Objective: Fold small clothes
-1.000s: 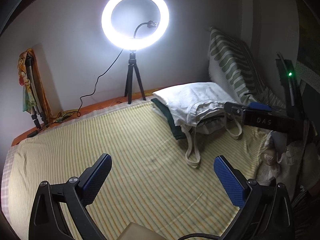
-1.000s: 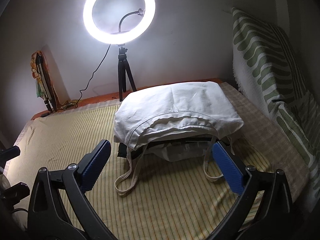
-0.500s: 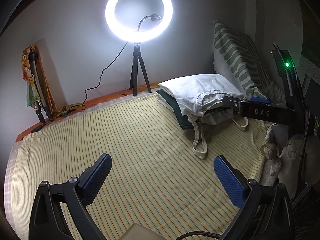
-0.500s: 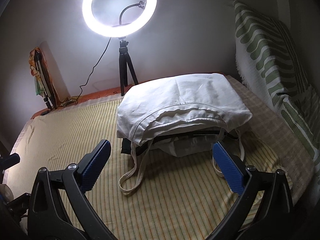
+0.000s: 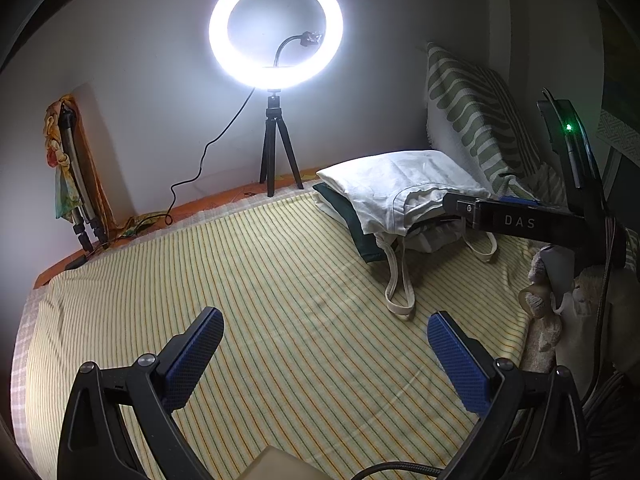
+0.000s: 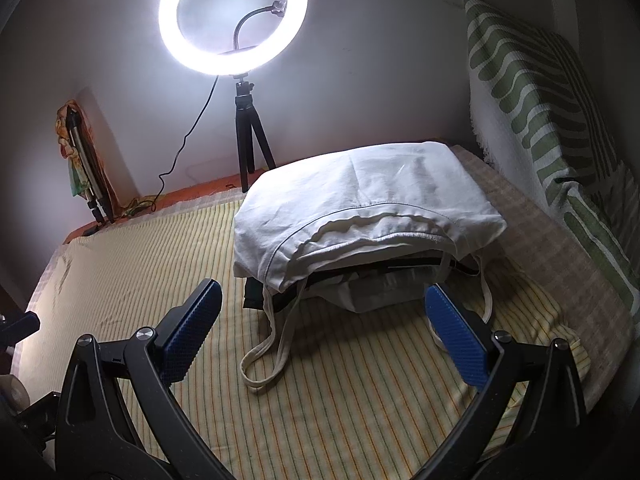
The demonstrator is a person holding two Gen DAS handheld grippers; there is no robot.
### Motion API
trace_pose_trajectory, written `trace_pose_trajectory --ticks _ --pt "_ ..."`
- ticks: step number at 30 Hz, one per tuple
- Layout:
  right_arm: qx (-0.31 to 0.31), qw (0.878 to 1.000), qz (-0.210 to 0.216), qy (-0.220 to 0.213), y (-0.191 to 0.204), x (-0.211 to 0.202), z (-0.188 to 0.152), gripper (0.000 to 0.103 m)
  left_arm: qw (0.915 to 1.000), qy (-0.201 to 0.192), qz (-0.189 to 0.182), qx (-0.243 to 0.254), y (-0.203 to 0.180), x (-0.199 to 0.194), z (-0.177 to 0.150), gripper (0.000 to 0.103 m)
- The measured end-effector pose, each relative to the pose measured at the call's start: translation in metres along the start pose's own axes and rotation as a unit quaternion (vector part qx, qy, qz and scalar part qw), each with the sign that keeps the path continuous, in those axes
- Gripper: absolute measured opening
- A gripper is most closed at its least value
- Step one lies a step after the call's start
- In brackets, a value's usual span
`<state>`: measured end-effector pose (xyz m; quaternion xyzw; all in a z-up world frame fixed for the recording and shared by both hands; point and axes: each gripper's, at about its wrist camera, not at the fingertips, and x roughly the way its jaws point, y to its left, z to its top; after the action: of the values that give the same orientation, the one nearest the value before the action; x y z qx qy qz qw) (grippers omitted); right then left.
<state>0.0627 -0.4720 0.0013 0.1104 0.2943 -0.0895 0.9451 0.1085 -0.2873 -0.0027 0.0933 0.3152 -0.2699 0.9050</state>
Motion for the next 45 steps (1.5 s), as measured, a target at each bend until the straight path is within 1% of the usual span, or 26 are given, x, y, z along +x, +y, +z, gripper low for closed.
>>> trace_pose_trajectory --ticks 45 --pt "-0.006 1.000 0.014 0.013 0.0019 0.0078 -0.0017 0.103 1.0000 -0.001 -0.003 -0.003 -0.0024 -0.0028 0.0057 0.103"
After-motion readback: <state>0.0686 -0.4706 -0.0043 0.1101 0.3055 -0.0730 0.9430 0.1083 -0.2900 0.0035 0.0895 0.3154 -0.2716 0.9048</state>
